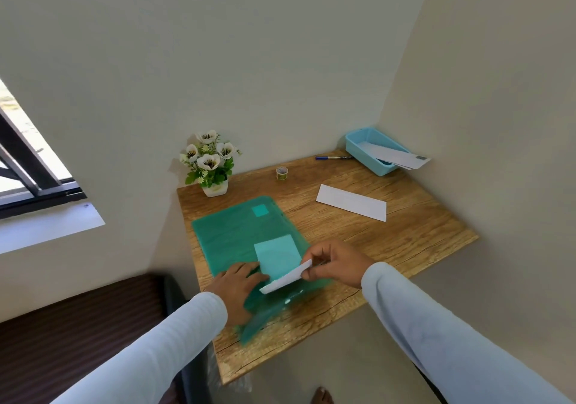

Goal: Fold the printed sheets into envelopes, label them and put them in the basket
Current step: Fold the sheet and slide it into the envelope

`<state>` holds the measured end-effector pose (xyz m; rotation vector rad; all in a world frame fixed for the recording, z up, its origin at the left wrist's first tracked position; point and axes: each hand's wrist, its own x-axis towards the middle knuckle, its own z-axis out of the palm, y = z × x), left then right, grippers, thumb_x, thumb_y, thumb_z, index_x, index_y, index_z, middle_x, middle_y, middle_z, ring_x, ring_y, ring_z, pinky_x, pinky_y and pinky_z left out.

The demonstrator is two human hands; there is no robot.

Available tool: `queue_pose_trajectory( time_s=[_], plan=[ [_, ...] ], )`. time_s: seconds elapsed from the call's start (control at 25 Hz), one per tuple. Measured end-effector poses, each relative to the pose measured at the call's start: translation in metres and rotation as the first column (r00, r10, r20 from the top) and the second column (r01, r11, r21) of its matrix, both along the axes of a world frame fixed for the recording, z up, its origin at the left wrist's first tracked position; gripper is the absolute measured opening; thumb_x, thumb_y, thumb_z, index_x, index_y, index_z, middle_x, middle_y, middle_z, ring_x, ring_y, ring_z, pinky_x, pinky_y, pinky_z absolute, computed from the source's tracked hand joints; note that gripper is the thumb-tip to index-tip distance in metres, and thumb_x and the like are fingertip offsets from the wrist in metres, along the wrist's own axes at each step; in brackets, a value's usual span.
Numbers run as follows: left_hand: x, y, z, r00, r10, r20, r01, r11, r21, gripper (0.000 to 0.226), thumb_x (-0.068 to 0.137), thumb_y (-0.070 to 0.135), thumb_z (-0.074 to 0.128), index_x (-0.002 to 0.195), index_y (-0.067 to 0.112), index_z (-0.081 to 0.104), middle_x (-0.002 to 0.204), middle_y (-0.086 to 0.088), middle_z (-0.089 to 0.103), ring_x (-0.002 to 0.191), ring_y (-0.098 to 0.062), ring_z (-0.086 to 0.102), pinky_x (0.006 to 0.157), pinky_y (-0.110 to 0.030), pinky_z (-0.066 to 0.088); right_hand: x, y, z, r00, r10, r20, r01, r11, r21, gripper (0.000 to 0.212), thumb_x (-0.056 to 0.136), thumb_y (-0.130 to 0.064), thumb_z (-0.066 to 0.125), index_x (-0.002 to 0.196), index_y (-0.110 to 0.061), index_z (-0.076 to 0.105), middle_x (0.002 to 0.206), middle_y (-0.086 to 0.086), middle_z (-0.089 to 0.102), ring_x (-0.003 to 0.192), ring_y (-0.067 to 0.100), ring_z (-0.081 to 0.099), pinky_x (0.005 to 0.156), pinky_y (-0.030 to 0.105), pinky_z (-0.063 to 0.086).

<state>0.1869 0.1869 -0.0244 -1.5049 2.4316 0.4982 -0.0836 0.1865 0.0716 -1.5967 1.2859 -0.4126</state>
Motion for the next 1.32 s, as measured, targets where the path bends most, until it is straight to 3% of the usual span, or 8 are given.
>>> queue_pose_trajectory(
  time_s=[0.2,0.36,0.48,0.76,0.96,1.12,1.24,1.32],
  plan=[
    [-0.003,-0.003,0.009,1.000,-0.005,-0.002,0.005,0.999,0.047,0.081,0.084,0.058,0.062,0.156,0.043,0.027,0.167,0.006,0.016,0.152,-0.026,0.015,0.122,-0.052,0.024,-0.012,-0.005,0.037,0.953,-0.062,0.296,0.061,0.998,0.011,0.012,0.089,0.000,0.075,0.091,-0.011,0.078,0.089,-0.001,0.078,0.089,0.012,0.074,0.078,0.025,0.058],
    [-0.004,-0.012,0.021,0.980,0.141,-0.142,-0.111,0.974,0.198,0.043,0.100,0.055,0.046,0.142,0.044,0.053,0.165,0.005,0.025,0.151,-0.025,0.018,0.123,-0.051,0.019,-0.023,-0.010,0.062,0.853,-0.215,0.475,0.260,0.965,-0.031,0.020,0.089,-0.004,0.075,0.101,-0.020,0.080,0.109,0.006,0.078,0.105,0.021,0.074,0.085,0.032,0.061],
    [-0.013,-0.015,0.028,0.961,0.220,-0.165,-0.181,0.958,0.223,0.061,0.097,0.072,0.030,0.137,0.037,0.060,0.157,0.004,0.037,0.145,-0.026,0.027,0.120,-0.051,0.024,-0.029,-0.015,0.072,0.747,-0.289,0.598,0.424,0.901,-0.095,0.021,0.090,-0.004,0.074,0.109,-0.013,0.077,0.112,0.011,0.077,0.109,0.027,0.073,0.089,0.040,0.061],
    [-0.036,-0.016,0.028,0.958,0.284,-0.036,-0.283,0.959,0.017,0.035,0.082,0.071,0.062,0.094,0.038,0.064,0.126,0.006,0.047,0.124,-0.025,0.042,0.096,-0.046,0.046,-0.030,-0.012,0.060,0.827,-0.367,0.427,0.516,0.797,-0.314,0.010,0.084,-0.009,0.082,0.091,-0.016,0.081,0.100,0.003,0.074,0.090,0.017,0.064,0.088,0.040,0.055],
    [-0.045,-0.022,0.025,0.940,0.342,0.002,-0.342,0.940,0.002,0.040,0.074,0.071,0.069,0.094,0.037,0.059,0.117,0.005,0.046,0.117,-0.027,0.043,0.096,-0.047,0.045,-0.034,-0.009,0.049,0.864,-0.417,0.281,0.496,0.796,-0.346,0.008,0.085,-0.011,0.082,0.091,-0.014,0.079,0.097,0.004,0.065,0.092,0.025,0.060,0.084,0.040,0.056],
    [-0.046,-0.026,0.022,0.934,0.357,0.001,-0.357,0.934,0.027,0.043,0.071,0.072,0.073,0.094,0.038,0.058,0.114,0.006,0.047,0.116,-0.026,0.044,0.096,-0.047,0.043,-0.036,-0.011,0.053,0.849,-0.374,0.374,0.493,0.816,-0.302,0.016,0.089,-0.007,0.076,0.099,-0.018,0.082,0.100,0.005,0.075,0.088,0.025,0.063,0.069,0.030,0.055],
    [-0.046,-0.030,0.025,0.940,0.339,0.030,-0.340,0.939,0.051,0.042,0.076,0.071,0.069,0.101,0.039,0.058,0.118,0.005,0.049,0.119,-0.026,0.045,0.098,-0.047,0.043,-0.037,-0.014,0.060,0.836,-0.344,0.428,0.488,0.822,-0.292,0.024,0.092,-0.006,0.073,0.103,-0.025,0.082,0.095,0.001,0.078,0.084,0.018,0.070,0.075,0.029,0.060],
    [-0.050,-0.035,0.031,0.917,0.380,-0.121,-0.371,0.924,0.090,0.035,0.089,0.066,0.059,0.106,0.034,0.060,0.120,0.003,0.058,0.117,-0.026,0.053,0.099,-0.045,0.047,-0.039,-0.016,0.062,0.842,-0.316,0.437,0.466,0.835,-0.293,0.025,0.093,-0.006,0.072,0.105,-0.026,0.082,0.098,0.001,0.079,0.090,0.018,0.074,0.080,0.031,0.062]
  ],
)
